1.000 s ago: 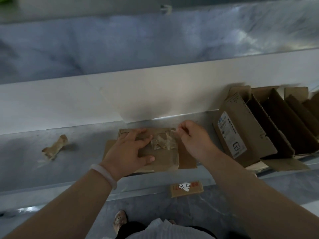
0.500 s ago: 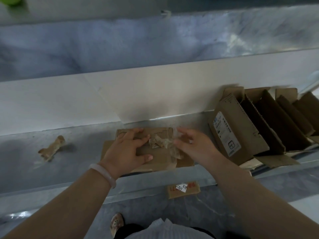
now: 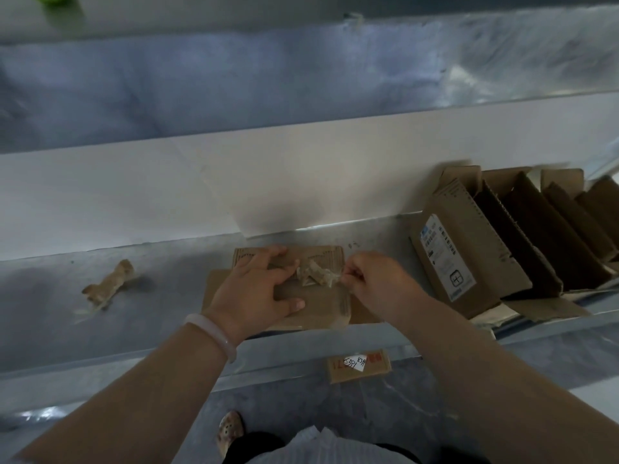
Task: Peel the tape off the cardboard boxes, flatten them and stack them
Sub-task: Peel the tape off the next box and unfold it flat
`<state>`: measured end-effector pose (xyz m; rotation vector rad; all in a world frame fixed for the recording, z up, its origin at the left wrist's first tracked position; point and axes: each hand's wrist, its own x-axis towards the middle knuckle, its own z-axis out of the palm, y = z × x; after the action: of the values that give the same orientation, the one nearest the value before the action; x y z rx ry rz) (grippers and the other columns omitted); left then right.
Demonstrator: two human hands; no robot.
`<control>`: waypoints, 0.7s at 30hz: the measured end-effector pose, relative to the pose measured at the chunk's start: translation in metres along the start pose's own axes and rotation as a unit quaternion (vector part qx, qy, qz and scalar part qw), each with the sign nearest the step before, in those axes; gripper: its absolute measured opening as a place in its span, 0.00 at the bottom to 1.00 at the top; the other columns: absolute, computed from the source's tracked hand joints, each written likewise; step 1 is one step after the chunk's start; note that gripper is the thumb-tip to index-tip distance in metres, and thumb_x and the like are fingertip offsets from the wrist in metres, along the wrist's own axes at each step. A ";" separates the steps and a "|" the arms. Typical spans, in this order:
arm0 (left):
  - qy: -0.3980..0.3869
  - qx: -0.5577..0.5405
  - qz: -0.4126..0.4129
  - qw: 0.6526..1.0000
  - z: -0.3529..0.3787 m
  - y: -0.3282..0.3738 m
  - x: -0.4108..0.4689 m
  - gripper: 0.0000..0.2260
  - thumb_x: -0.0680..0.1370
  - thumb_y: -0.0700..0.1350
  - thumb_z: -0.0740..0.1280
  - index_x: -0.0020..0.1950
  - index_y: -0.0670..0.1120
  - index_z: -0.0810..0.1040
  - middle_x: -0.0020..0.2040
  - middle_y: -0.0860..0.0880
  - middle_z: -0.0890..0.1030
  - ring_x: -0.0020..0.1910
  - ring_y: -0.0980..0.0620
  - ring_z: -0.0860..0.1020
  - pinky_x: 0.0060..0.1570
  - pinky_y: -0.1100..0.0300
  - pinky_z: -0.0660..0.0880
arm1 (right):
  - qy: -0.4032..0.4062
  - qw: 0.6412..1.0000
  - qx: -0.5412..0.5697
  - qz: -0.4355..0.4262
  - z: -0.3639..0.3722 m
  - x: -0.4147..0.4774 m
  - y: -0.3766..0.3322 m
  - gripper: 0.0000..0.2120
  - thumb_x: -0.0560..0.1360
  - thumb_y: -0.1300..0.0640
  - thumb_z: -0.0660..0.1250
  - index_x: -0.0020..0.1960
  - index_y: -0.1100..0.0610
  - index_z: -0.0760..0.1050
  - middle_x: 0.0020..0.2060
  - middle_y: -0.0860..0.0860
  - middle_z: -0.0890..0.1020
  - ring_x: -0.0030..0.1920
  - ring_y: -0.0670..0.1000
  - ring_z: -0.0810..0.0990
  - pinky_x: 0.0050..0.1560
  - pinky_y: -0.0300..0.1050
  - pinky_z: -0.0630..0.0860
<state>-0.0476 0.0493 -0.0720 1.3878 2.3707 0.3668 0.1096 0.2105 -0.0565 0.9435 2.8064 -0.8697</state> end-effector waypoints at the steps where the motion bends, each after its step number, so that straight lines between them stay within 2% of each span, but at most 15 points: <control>1: -0.006 -0.001 0.000 1.000 -0.001 0.000 0.001 0.39 0.62 0.74 0.56 0.71 0.61 0.67 0.74 0.58 0.57 0.71 0.50 0.59 0.71 0.56 0.56 | -0.005 1.000 -0.007 -0.013 -0.003 0.001 -0.002 0.06 0.79 0.51 0.64 0.44 0.50 0.73 0.38 0.44 0.74 0.42 0.46 0.75 0.40 0.39 0.68; 5: -0.035 0.004 -0.010 0.999 -0.004 0.002 0.003 0.32 0.70 0.66 0.66 0.72 0.61 0.63 0.75 0.58 0.54 0.73 0.50 0.56 0.73 0.55 0.53 | 0.037 0.998 0.036 -0.040 -0.024 0.008 -0.022 0.07 0.77 0.50 0.67 0.44 0.52 0.78 0.39 0.45 0.78 0.41 0.45 0.76 0.43 0.39 0.72; 8: -0.022 0.000 -0.008 1.000 -0.003 0.001 0.002 0.32 0.70 0.64 0.67 0.72 0.62 0.63 0.75 0.59 0.55 0.73 0.51 0.56 0.72 0.57 0.51 | 0.037 0.997 0.065 -0.034 -0.032 0.014 -0.031 0.06 0.75 0.51 0.69 0.46 0.52 0.82 0.43 0.46 0.82 0.46 0.45 0.78 0.48 0.38 0.73; 12: -0.002 -0.012 -0.010 1.000 -0.002 0.002 0.000 0.32 0.69 0.64 0.68 0.72 0.61 0.65 0.74 0.60 0.56 0.72 0.53 0.56 0.70 0.62 0.49 | 0.040 0.992 0.110 -0.041 -0.028 0.014 -0.034 0.07 0.77 0.54 0.68 0.50 0.53 0.84 0.46 0.46 0.84 0.48 0.43 0.79 0.52 0.37 0.73; 14: 0.009 -0.015 -0.008 1.000 -0.002 0.002 0.000 0.32 0.69 0.63 0.69 0.71 0.61 0.66 0.74 0.59 0.58 0.72 0.53 0.57 0.70 0.62 0.49 | 0.051 0.991 0.103 -0.062 -0.020 0.013 -0.035 0.07 0.76 0.53 0.69 0.51 0.52 0.84 0.45 0.45 0.82 0.46 0.42 0.78 0.49 0.36 0.72; 16: 0.017 -0.015 -0.002 1.000 -0.001 0.001 0.000 0.32 0.69 0.64 0.70 0.71 0.60 0.66 0.74 0.59 0.59 0.72 0.54 0.58 0.69 0.63 0.49 | 0.047 0.993 0.077 -0.070 -0.007 0.012 -0.033 0.10 0.73 0.48 0.71 0.52 0.50 0.83 0.45 0.46 0.80 0.47 0.43 0.77 0.50 0.39 0.73; 19: 0.014 -0.011 0.000 1.000 -0.001 0.001 0.000 0.36 0.66 0.69 0.66 0.71 0.59 0.66 0.74 0.58 0.59 0.72 0.54 0.58 0.68 0.66 0.48 | 0.035 0.997 -0.008 -0.064 0.013 0.011 -0.030 0.20 0.68 0.41 0.73 0.57 0.48 0.79 0.51 0.48 0.77 0.55 0.48 0.74 0.57 0.46 0.72; 21: 0.017 -0.010 0.003 1.000 -0.001 0.002 0.000 0.38 0.64 0.71 0.63 0.71 0.59 0.66 0.74 0.58 0.59 0.71 0.54 0.59 0.66 0.67 0.47 | 0.042 0.996 -0.042 -0.060 0.020 0.012 -0.029 0.20 0.70 0.43 0.71 0.59 0.48 0.77 0.54 0.49 0.77 0.60 0.51 0.72 0.63 0.50 0.70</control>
<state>-0.0464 0.0500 -0.0704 1.3908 2.3843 0.4190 0.0812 0.1871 -0.0620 0.8260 2.9730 -0.7345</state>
